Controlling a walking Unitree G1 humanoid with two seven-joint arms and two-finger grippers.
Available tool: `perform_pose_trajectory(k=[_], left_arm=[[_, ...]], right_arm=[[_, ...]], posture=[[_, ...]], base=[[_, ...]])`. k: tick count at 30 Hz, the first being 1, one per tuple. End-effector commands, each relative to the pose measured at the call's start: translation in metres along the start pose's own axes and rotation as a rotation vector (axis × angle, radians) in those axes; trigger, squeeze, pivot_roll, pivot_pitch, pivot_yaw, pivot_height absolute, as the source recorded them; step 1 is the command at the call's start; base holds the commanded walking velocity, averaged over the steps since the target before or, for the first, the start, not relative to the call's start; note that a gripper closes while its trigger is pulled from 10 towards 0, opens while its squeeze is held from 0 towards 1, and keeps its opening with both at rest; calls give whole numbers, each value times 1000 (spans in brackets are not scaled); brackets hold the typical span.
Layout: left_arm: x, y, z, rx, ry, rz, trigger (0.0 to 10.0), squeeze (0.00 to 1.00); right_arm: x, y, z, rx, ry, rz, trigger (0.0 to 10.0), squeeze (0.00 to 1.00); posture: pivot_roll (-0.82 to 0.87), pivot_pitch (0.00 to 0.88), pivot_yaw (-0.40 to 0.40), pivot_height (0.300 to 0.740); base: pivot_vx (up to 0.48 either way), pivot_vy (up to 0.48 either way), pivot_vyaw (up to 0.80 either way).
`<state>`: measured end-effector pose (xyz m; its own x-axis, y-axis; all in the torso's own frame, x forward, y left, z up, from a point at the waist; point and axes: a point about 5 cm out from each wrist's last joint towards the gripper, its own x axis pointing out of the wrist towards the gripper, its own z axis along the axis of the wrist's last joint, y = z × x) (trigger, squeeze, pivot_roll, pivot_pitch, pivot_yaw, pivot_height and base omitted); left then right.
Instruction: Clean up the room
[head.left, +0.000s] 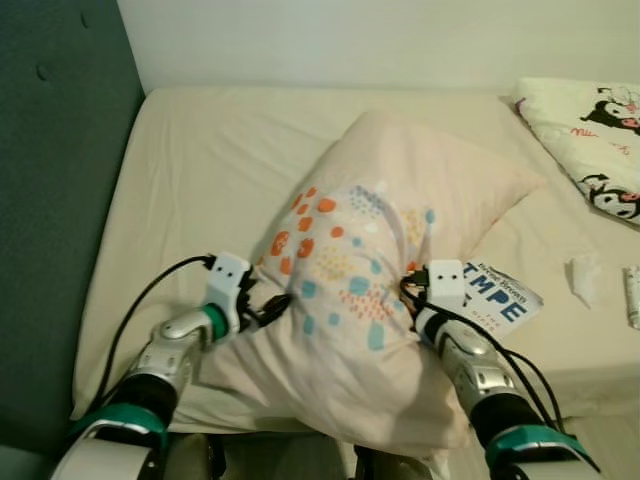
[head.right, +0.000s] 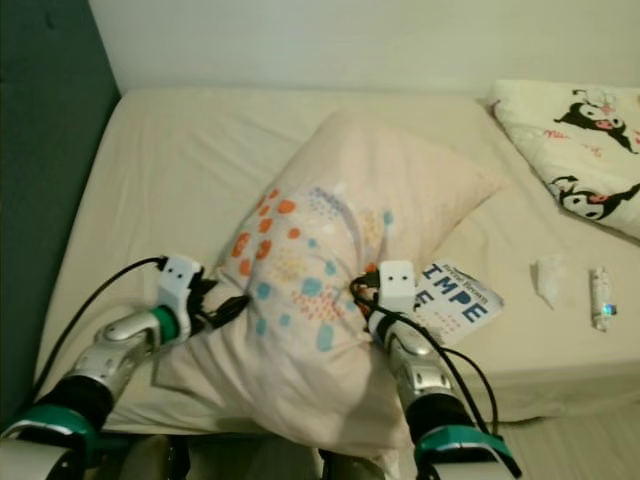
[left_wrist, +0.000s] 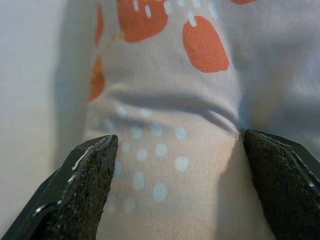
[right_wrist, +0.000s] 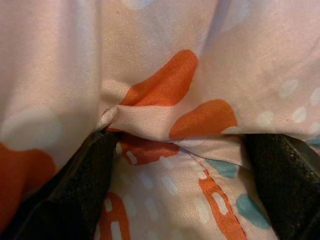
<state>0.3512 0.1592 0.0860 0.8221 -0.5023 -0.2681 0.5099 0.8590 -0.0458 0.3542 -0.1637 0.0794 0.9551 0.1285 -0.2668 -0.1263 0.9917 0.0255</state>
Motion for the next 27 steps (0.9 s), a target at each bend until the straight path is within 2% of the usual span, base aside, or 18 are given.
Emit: perform_pose_trajectory(k=[1, 3, 4, 6, 7, 8, 9, 10, 11, 12, 15, 18, 19, 21, 22, 24, 26, 27], left_arm=[[-4, 1, -15, -26, 42, 16, 10000, 0], [-30, 49, -8, -16, -5, 338, 10000, 0], [-30, 49, -8, -16, -5, 338, 10000, 0], [-50, 77, 0, -44, -48, 527, 10000, 0], [-53, 82, 2, -50, -58, 550, 10000, 0], [-53, 82, 2, -50, -58, 550, 10000, 0], [-53, 85, 7, -52, -71, 553, 10000, 0], [-52, 85, 9, -45, -72, 556, 10000, 0], [-52, 85, 9, -45, -72, 556, 10000, 0], [-50, 84, 13, -36, -80, 556, 10000, 0], [-48, 83, 14, -38, -86, 562, 10000, 0], [-33, 67, 10, -107, -85, 491, 10000, 0], [-33, 67, 10, -107, -85, 491, 10000, 0], [-15, 41, 1, -159, -56, 336, 10000, 0], [-15, 41, 1, -159, -56, 336, 10000, 0], [-3, 19, -7, -205, -34, 211, 10000, 0], [-3, 19, -7, -205, -34, 211, 10000, 0], [2, 6, -12, -221, -18, 133, 10000, 0]], right_arm=[[-1, 15, -20, -7, 89, 48, 10000, 0], [-5, -20, -14, 11, 75, -85, 10000, 0], [-5, -20, -14, 11, 75, -85, 10000, 0], [-15, -60, -13, 6, 87, -232, 10000, 0], [-19, -72, -13, 0, 95, -272, 10000, 0], [-19, -72, -13, 0, 95, -272, 10000, 0], [-30, -96, -18, -13, 123, -354, 10000, 0], [-35, -105, -20, -14, 136, -386, 10000, 0], [-35, -105, -20, -14, 136, -386, 10000, 0], [-41, -115, -24, -8, 151, -417, 10000, 0], [-44, -119, -27, -19, 168, -426, 10000, 0], [-46, -113, -38, -13, 195, -367, 10000, 0], [-46, -113, -38, -13, 195, -367, 10000, 0], [-40, -91, -43, 13, 182, -257, 10000, 0], [-40, -91, -43, 13, 182, -257, 10000, 0], [-34, -72, -46, 36, 172, -174, 10000, 0], [-34, -72, -46, 36, 172, -174, 10000, 0], [-30, -58, -47, 45, 167, -119, 10000, 0]], posture=[[131, 83, 1, 575], [134, 85, 1, 575], [134, 85, 1, 575], [130, 85, 1, 575], [130, 85, 1, 575], [130, 85, 1, 575], [122, 78, 3, 575], [116, 97, 5, 575], [116, 97, 5, 575], [116, 97, 5, 575], [112, 92, 5, 575], [109, 88, 6, 575], [109, 88, 6, 575], [102, 91, 11, 575], [102, 91, 11, 575], [102, 91, 11, 575], [102, 91, 11, 575], [101, 93, 11, 575]], base=[[0, 0, 0], [0, 0, 0], [0, 0, 0], [0, 0, 0], [0, 0, 0], [0, 0, 0], [0, 0, 0], [0, 0, 0], [0, 0, 0], [0, 0, 0], [0, 0, 0], [0, 0, 0], [0, 0, 0], [0, 0, 0], [0, 0, 0], [0, 0, 0], [0, 0, 0], [0, 0, 0]])
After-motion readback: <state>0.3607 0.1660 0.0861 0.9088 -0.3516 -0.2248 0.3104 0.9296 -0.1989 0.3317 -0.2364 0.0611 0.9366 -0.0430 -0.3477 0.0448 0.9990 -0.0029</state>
